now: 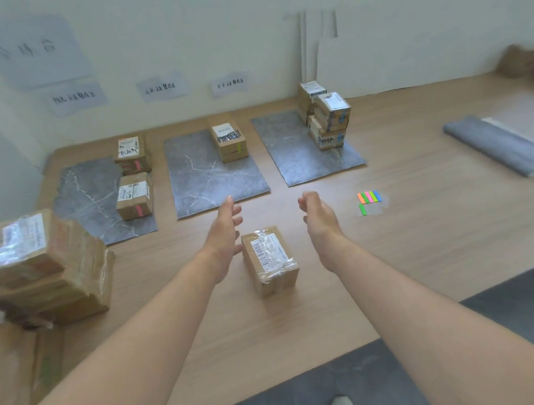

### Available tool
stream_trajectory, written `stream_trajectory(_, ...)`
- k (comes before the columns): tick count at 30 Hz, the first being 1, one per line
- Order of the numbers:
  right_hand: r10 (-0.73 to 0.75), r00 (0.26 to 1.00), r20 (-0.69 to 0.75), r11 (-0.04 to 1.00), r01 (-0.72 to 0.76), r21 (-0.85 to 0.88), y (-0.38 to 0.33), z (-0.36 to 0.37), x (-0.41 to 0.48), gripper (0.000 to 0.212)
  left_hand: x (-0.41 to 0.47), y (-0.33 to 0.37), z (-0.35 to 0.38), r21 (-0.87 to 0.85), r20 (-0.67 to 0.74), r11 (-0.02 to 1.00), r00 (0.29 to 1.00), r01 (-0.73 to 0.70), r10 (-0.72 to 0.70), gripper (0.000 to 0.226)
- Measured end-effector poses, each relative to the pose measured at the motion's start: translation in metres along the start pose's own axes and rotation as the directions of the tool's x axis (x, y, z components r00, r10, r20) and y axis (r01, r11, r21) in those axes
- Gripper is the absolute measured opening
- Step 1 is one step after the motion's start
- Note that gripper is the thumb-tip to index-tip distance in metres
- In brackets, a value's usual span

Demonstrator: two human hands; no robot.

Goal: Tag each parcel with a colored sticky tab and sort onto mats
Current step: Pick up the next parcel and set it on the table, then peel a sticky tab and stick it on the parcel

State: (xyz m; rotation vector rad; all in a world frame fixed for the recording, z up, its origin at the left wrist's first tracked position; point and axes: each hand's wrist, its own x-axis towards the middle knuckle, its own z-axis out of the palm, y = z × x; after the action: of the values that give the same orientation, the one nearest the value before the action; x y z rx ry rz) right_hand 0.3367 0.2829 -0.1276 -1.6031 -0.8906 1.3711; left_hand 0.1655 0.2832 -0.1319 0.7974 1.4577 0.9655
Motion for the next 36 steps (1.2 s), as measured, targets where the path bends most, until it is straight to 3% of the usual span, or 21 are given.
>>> stream_trajectory(10,-0.029,0.998,-0.052,1.0,0.03,0.009,-0.001,-0.039,0.002,0.037,-0.007,0.003,0.045,0.048,0.048,0.999,0.999,-0.011,0.008,0.063)
stream_trajectory(15,0.019,0.998,-0.056,1.0,-0.017,0.024,0.014,-0.078,0.028,0.056,0.003,-0.007,0.088,0.053,0.041,0.998,0.999,0.032,-0.034,0.061)
stream_trajectory(18,0.044,0.998,-0.047,0.999,-0.043,0.029,0.022,-0.11,0.048,0.055,0.014,-0.015,0.126,0.053,0.029,0.996,0.997,0.072,-0.074,0.061)
stream_trajectory(25,0.089,0.996,-0.021,0.996,-0.089,0.027,0.034,-0.2,0.095,0.039,0.038,-0.03,0.224,0.047,0.021,0.991,0.991,0.127,-0.129,0.061)
stream_trajectory(29,0.096,0.995,-0.002,0.995,-0.096,0.032,0.031,-0.239,0.12,0.018,0.051,-0.034,0.274,0.044,0.017,0.99,0.991,0.132,-0.133,0.058)
stream_trajectory(36,0.103,0.995,0.016,0.994,-0.103,0.022,0.028,-0.263,0.152,0.017,0.074,-0.04,0.304,0.05,0.006,0.984,0.985,0.17,-0.171,0.057)
